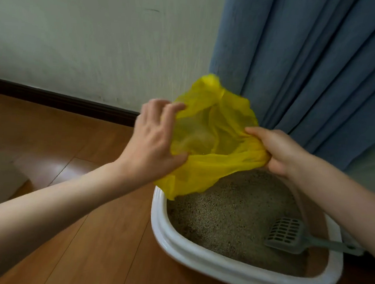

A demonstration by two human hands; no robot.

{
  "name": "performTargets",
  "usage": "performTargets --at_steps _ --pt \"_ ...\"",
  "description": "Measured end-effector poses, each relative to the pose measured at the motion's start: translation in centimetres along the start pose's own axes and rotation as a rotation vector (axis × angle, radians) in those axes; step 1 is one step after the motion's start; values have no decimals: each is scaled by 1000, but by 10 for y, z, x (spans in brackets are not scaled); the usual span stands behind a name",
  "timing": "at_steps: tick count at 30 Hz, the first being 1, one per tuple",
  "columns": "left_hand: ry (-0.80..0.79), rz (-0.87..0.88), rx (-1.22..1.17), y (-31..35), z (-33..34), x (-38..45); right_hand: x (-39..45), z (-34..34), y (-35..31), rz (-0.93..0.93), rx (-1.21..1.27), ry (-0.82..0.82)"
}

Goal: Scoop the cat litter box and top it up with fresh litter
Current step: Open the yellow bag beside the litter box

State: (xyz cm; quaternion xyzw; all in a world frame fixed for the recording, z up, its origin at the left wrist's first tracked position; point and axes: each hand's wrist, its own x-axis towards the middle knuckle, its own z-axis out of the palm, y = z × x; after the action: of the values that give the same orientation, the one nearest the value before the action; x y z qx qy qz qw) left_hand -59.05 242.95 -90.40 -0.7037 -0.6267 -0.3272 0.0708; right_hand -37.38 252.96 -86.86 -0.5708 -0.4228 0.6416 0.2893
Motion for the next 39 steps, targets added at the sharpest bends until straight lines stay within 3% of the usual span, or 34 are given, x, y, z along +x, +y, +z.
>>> performTargets --at_steps 2,5,7,9,12,15,17,24,26,30,35,39 --pt "-15 283 116 20 0 8 -5 13 3 -33 -29 -123" --pt "-142 405 239 27 7 23 -12 27 3 -190 -221 -299" --pt "-246 383 334 23 11 33 -17 30 1 -247 -355 -353" --pt "-364 354 435 22 16 41 -16 29 0 -319 -595 -304" --pt "-502 136 235 17 26 43 -7 24 3 -476 -1055 -105" --pt "-424 -41 15 8 30 42 10 13 13 -481 -1291 -31" --pt "-402 -121 -25 0 27 40 26 -3 21 -373 -1333 27" --pt "-429 -352 11 -49 21 23 52 -53 22 -184 -1130 155" --pt "-430 -387 -3 -53 23 22 55 -52 23 -153 -933 134" --pt "-380 -481 -125 -53 28 23 42 -42 12 -54 -369 -64" --pt "-343 -488 -238 -59 31 18 32 -41 -1 102 81 -48" --pt "-281 -467 -315 -68 31 5 29 -43 2 149 221 -20"
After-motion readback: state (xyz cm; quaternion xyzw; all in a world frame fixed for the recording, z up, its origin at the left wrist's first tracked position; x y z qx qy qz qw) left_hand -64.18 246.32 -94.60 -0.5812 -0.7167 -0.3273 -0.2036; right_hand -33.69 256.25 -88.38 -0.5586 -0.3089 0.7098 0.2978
